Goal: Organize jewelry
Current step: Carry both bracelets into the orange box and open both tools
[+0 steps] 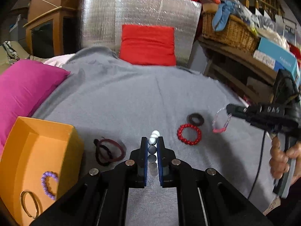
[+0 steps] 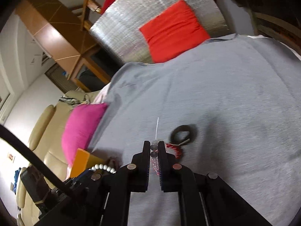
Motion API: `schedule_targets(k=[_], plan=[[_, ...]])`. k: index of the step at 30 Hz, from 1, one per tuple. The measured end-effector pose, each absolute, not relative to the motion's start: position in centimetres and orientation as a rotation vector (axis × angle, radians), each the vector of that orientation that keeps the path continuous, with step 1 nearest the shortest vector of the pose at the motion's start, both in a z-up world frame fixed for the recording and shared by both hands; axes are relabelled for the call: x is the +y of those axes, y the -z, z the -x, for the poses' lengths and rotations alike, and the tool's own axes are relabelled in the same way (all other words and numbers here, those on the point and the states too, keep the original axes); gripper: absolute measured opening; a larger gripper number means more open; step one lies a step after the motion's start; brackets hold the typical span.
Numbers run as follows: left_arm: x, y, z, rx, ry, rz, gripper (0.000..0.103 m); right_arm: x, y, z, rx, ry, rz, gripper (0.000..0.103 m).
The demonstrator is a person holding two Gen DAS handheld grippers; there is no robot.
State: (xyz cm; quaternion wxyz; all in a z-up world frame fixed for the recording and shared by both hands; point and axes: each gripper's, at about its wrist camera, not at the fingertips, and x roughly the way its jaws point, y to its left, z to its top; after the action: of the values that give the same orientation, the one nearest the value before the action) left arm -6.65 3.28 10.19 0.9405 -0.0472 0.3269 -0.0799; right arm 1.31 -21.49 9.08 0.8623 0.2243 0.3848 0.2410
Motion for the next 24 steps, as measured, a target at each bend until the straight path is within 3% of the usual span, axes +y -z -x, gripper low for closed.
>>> schedule_targets(k=[13, 24], plan=[[10.5, -15.2, 14.6, 0.516, 0.003, 0.158, 0.01, -12.3, -12.4, 2.5, 0.775, -0.696, -0.402, 0.009], [20.5, -13.5, 22.4, 0.582, -0.261, 0.195, 0.01, -0.9, -13.3, 7.0, 0.812, -0.915, -0.336, 0.009]])
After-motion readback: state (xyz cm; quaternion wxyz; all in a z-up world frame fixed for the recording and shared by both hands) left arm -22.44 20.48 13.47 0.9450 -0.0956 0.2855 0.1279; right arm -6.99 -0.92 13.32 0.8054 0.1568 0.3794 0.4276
